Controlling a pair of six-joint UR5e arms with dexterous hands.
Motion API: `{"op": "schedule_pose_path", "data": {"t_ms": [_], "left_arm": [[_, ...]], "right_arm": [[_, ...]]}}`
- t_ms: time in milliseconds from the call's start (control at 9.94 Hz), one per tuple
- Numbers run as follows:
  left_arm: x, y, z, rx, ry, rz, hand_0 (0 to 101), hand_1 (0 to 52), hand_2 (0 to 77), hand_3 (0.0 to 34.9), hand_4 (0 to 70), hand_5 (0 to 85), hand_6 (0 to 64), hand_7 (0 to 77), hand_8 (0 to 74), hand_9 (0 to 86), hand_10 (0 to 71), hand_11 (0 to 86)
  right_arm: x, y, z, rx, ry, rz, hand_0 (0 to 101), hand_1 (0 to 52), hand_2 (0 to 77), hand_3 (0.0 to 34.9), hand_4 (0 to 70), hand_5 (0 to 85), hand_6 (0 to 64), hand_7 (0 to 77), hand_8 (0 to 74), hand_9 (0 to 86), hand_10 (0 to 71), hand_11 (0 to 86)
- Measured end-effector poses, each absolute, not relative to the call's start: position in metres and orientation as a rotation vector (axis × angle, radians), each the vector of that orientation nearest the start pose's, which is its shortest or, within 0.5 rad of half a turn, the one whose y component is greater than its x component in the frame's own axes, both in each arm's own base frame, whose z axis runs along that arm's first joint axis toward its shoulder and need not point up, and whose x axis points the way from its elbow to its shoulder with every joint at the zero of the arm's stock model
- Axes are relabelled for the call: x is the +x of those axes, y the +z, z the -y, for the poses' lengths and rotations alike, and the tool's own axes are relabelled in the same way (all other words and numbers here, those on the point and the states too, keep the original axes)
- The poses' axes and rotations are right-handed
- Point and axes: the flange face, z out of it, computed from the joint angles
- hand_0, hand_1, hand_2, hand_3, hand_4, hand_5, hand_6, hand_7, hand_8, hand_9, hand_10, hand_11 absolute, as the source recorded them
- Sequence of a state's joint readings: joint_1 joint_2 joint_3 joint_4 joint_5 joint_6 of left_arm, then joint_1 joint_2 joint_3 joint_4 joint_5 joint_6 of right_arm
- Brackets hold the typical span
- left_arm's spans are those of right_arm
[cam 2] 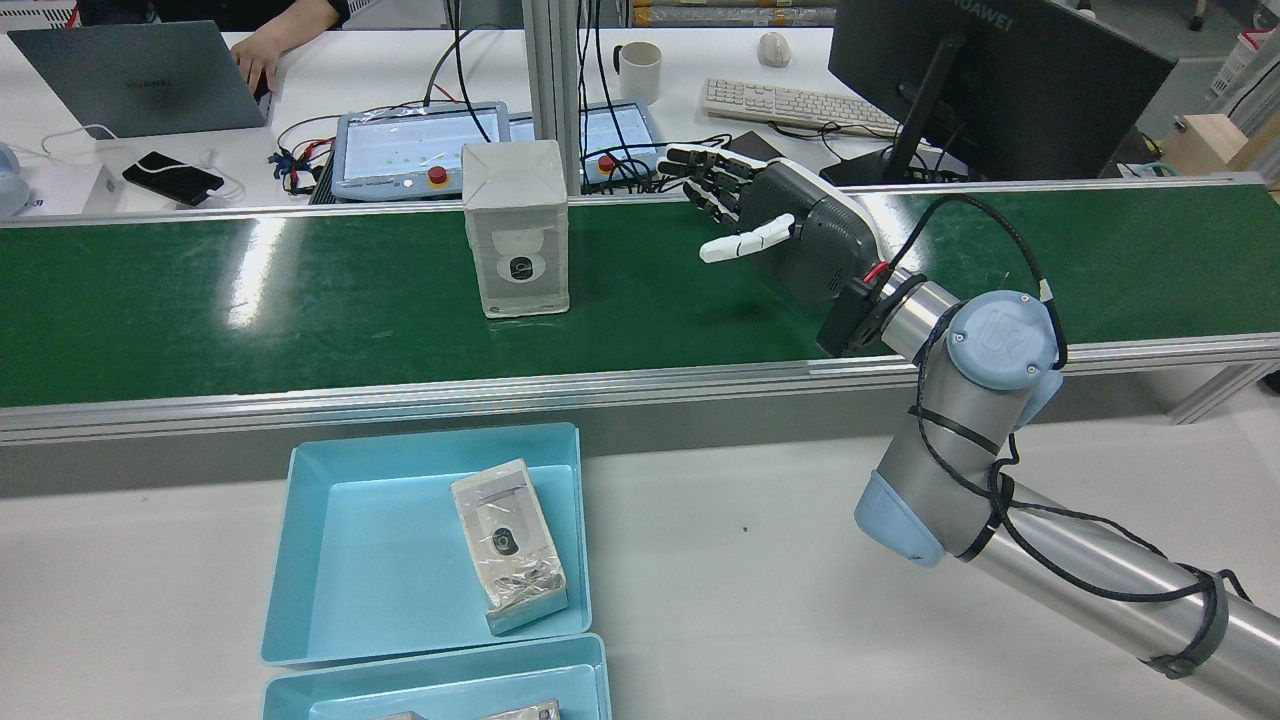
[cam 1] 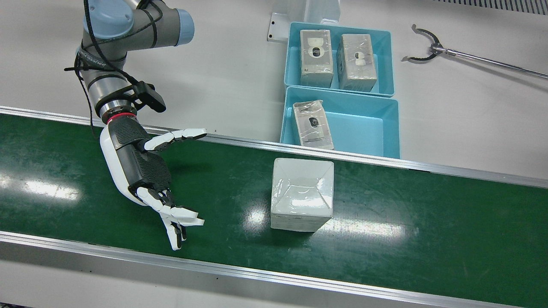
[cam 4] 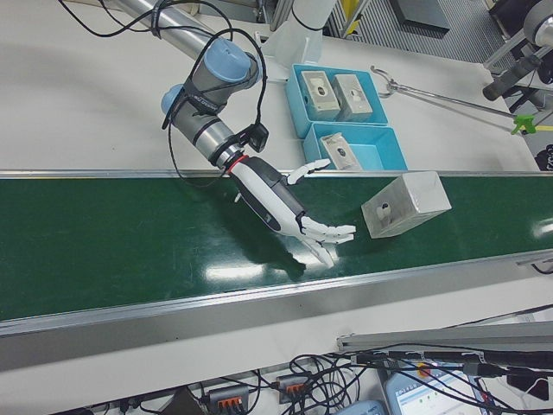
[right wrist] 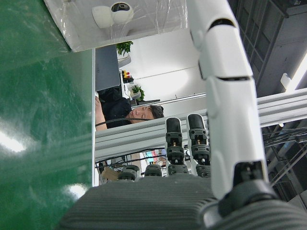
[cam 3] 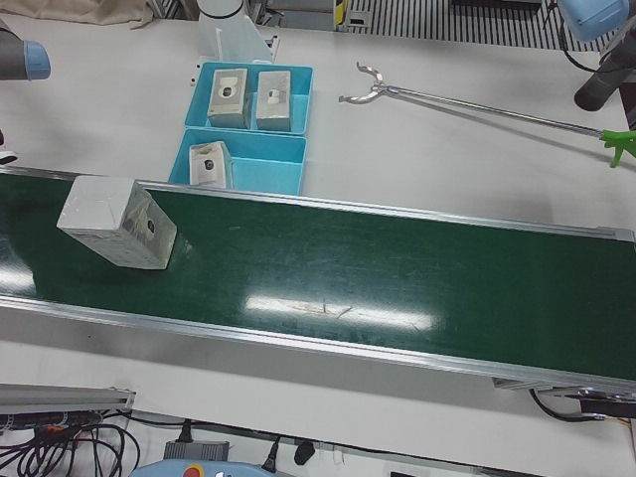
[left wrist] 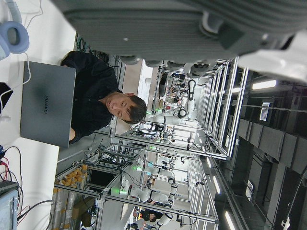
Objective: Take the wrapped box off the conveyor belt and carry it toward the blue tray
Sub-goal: 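Move the right hand onto the white box and close fingers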
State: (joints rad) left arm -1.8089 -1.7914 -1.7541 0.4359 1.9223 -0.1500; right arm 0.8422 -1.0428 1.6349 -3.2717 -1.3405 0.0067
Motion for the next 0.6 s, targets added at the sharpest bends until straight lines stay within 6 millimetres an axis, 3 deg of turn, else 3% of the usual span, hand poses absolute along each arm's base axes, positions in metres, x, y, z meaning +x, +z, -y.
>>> {"op": "schedule_pose_path", "data": {"t_ms": [101,402,503,604], "left_arm": [[-0.225,0.526,0.505,-0.303,-2.279,-2.191,0,0.0,1.1,0.0,0.0,1.1,0.0,0.5,0.5,0.5,0.5,0.0],[-0.225,0.526,0.505,-0.303,-2.279,-2.191,0,0.0,1.1,0.0,0.0,1.1,0.0,0.5,0.5,0.5,0.5,0.5],[-0.225,0.526,0.505,-0.303,-2.279,-2.191,0,0.0,1.1,0.0,0.0,1.1,0.0,0.5,0.5,0.5,0.5,0.0],[-0.225,0.526,0.505,-0.303,-2.279,-2.191,0,0.0,1.1,0.0,0.0,1.1,0.0,0.5,0.5,0.5,0.5,0.0]], "right_arm": [[-0.332,0.353,0.605,0.826,-1.747,-2.711,53,21.8,16.9,1.6,21.8,19.6,8.7,20.7,0.0,2.2,0.0,1.6],[-0.34,0.331,0.614,0.824,-1.718,-2.727,54,21.8,17.5,1.5,22.4,20.7,9.3,21.8,0.0,2.7,0.0,3.3],[-0.345,0.325,0.619,0.823,-1.716,-2.728,56,26.2,18.5,1.6,22.4,20.7,9.3,23.5,0.0,2.7,2.2,3.3],[-0.348,0.321,0.623,0.818,-1.72,-2.728,58,25.1,18.5,1.6,21.3,20.7,9.8,24.5,1.1,2.7,0.5,4.9]]}}
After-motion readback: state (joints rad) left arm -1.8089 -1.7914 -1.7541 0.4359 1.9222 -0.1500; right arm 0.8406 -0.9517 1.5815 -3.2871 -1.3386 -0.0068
